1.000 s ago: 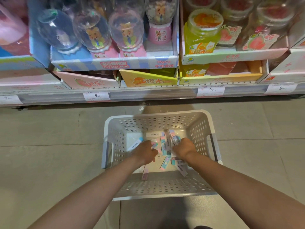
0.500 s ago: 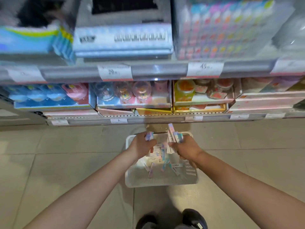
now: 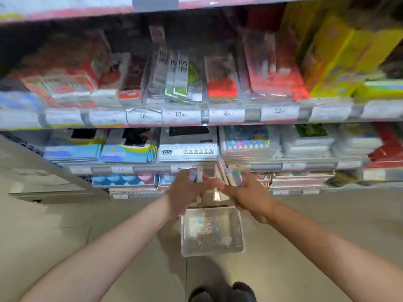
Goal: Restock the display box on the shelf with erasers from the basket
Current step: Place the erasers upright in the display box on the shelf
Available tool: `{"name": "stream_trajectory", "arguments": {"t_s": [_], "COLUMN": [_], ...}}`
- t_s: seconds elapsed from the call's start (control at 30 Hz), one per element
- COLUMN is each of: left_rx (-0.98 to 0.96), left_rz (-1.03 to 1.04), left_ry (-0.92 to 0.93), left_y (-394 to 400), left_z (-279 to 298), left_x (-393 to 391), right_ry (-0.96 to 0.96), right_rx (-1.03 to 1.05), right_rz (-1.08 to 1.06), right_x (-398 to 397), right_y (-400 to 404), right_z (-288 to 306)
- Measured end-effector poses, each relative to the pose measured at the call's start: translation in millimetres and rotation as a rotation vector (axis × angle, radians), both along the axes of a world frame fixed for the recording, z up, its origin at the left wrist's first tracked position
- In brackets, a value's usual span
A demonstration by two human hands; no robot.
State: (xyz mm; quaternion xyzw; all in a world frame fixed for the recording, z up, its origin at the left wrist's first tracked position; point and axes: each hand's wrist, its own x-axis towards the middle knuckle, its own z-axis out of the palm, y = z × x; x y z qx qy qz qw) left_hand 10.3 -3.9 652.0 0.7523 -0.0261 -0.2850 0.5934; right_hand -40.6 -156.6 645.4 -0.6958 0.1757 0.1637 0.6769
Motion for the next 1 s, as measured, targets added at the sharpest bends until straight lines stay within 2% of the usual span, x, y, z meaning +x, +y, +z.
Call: {"name": "stream_trajectory", "arguments": {"t_s": [0.33,0.5,0.67,0.8,0.93,1.0], "left_rx": [-0.045,-0.213,-0.279,-0.154,-0.187,-0.208], "left_rz": [-0.05,-0.113,-0.107,-0.087,-0.068,-0.069], "left_ry": [-0.16,-0.189,-0.235,-0.303,-0.367,-0.39], "left_y": [10,18,24,30,32,31], "left_z": [233,319,371,393,404,407], "left_x": [-4,-10,-16,-16,-14,-10], "right_ry": [-0.222,-0.403,-0.57,-0.603,-0.64,-0.664], "right_rx": [-0.035,-0.076,-0.133,-0.188,-0.25,-0.349], "right_rz": [0.092,0.128,0.126,0.09,0.091,0.119], "right_x": [-13,-21,-31,-31,-30,-27], "right_y": [16,26,37,44,47,47], "right_z": [234,320,379,395,407,412]}}
